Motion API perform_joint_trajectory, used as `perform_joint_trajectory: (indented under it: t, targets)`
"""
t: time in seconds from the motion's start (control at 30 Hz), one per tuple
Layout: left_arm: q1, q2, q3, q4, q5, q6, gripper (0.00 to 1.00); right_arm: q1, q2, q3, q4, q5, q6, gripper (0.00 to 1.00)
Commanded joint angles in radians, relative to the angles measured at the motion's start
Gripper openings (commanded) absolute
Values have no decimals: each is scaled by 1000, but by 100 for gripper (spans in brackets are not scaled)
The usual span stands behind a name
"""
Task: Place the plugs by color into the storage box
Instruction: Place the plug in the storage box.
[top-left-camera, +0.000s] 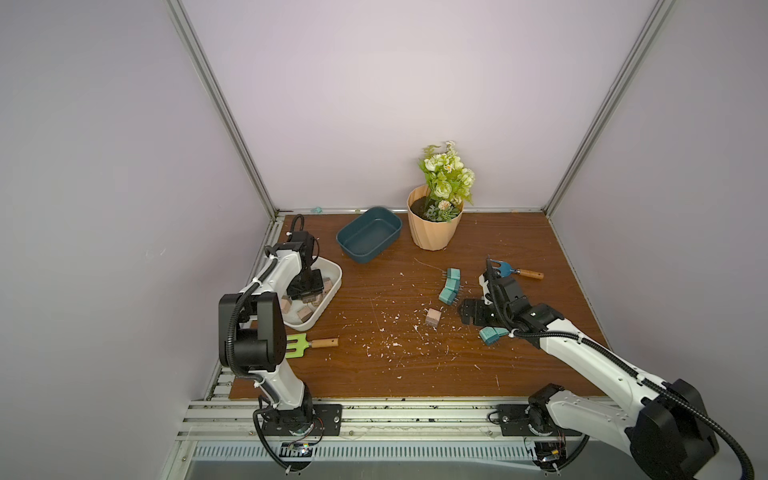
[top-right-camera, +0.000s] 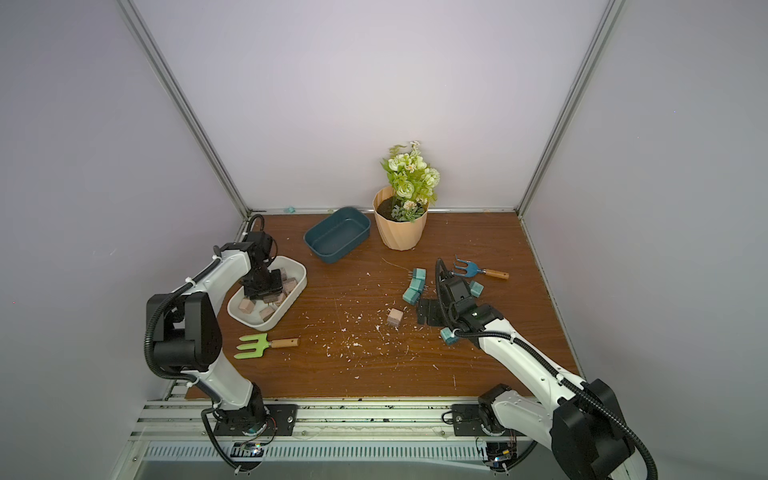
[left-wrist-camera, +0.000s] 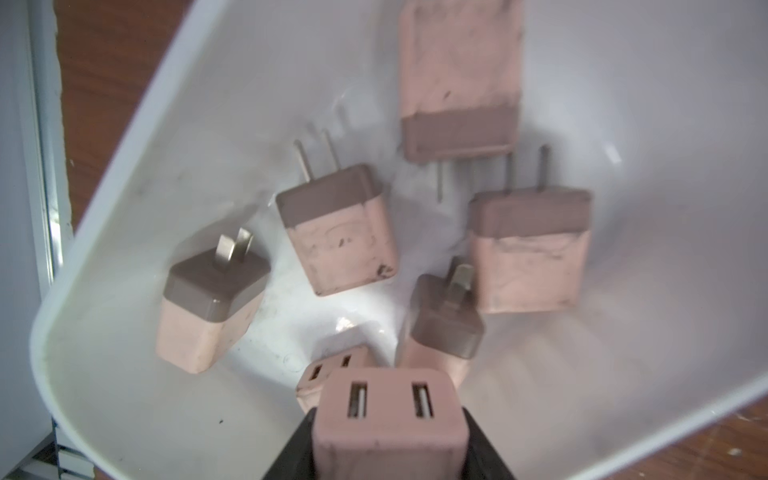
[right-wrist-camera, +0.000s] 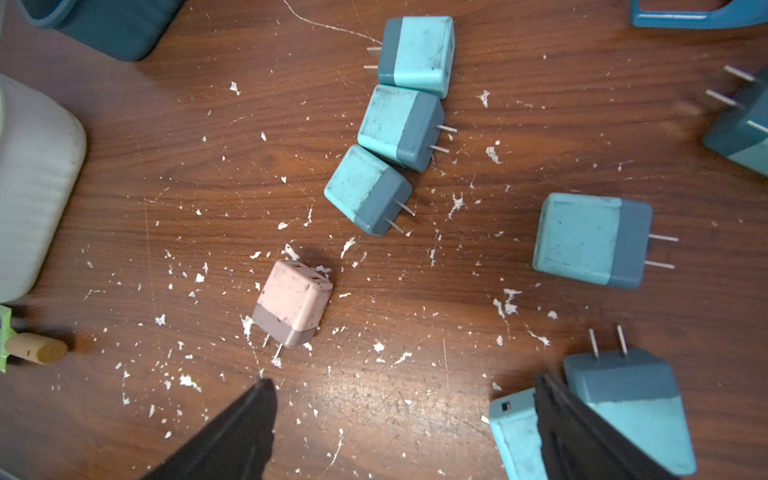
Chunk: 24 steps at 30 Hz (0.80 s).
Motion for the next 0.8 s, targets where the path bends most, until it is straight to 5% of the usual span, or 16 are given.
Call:
perform_joint_trajectory:
  t: [0.0,0.43,0.77]
  targets:
    - [51,-22,-33,21,-65,29,34,-2,-6,10,12,-2,1,99]
    - [133,44,-101,48,-141,17,33,-2,0,5,11,-1,11,99]
    - [115,-36,-28,-53,-107,-40,88,-2,5,22,1,11,8,99]
